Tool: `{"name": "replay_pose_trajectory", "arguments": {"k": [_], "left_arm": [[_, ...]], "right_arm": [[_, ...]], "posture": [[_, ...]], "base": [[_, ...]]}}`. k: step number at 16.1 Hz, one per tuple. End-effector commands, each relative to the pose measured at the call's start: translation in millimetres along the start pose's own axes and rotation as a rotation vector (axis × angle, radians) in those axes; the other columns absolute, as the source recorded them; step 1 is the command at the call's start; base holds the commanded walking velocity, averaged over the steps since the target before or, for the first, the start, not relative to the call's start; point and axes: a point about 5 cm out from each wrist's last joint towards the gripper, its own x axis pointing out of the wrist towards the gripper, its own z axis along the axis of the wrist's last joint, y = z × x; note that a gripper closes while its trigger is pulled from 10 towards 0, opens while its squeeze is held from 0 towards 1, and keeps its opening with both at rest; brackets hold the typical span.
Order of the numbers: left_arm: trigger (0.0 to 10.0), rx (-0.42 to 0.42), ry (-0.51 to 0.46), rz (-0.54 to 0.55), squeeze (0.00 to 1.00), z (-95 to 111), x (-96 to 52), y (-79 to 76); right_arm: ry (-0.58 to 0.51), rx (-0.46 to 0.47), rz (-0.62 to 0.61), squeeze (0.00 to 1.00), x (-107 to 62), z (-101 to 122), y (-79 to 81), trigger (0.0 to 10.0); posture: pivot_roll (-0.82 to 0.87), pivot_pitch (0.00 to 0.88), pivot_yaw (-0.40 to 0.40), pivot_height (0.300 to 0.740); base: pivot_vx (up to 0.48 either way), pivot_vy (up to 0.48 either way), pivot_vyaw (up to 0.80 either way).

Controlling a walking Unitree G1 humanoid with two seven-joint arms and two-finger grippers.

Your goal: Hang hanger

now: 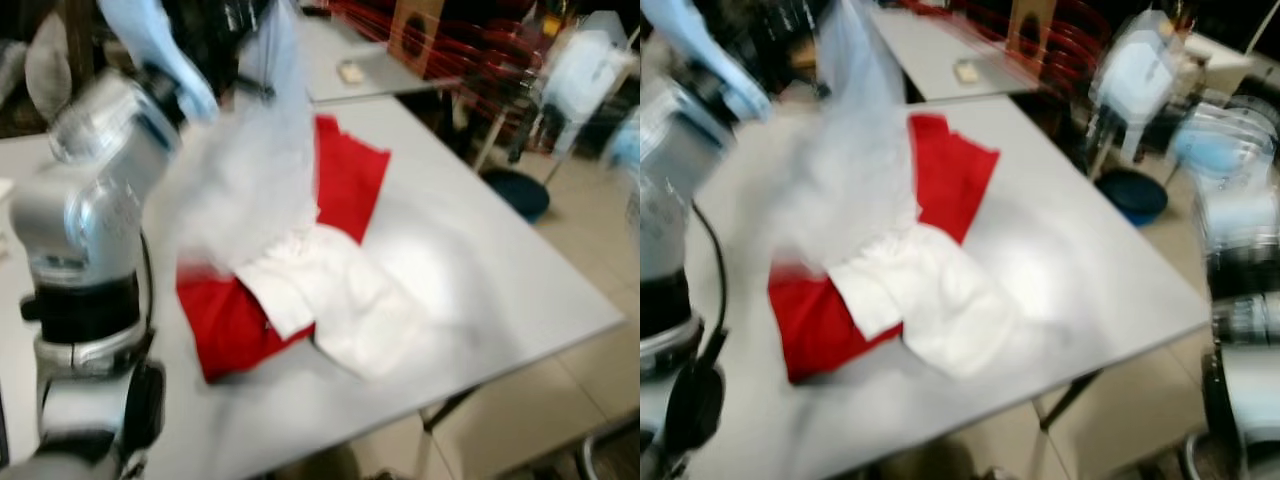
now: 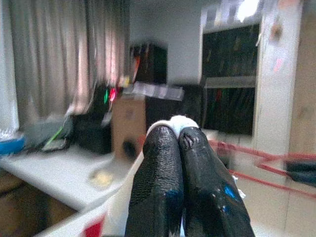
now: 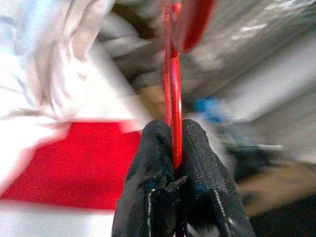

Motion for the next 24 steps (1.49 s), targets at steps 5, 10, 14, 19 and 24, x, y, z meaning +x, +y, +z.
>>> {"name": "replay_pose_trajectory", "arguments": {"k": [5, 10, 14, 19, 24], "left_arm": [[10.0, 0.049, 0.247, 0.175, 0.00, -56, -3.3, 5.7], [10.0, 0.079, 0.536, -0.250, 0.00, -94, -38.2, -36.0], [10.0, 0.101, 0.741, -0.465, 1.00, -123, -82.6, -51.8], [10.0, 0.018, 0.523, -0.591, 1.00, -77, -86.8, -51.8], [10.0, -0.003, 0.348, -0.485, 1.00, -16, -93.7, 0.3]], "right_arm": [[-0.005, 0.204, 0.185, 0.00, -27.8, 12, 56.1, 10.0], [0.182, 0.230, 0.029, 0.00, -60.8, 8, 52.6, 10.0], [0.297, 0.312, 0.147, 0.00, -93.0, 16, 80.0, 10.0], [0.429, 0.383, -0.117, 0.00, -119.1, 9, 70.9, 10.0], [0.409, 0.499, -0.186, 0.00, -116.6, 10, 83.5, 10.0]], "posture": [[0.04, 0.000, -0.003, 0.740], [0.05, 0.000, -0.013, 0.740], [0.05, 0.000, -0.009, 0.740], [0.03, 0.000, 0.019, 0.740], [0.04, 0.000, 0.017, 0.740]], "base": [[0.000, 0.000, 0.00], [0.000, 0.000, 0.00], [0.000, 0.000, 0.00], [0.000, 0.000, 0.00], [0.000, 0.000, 0.00]]}}
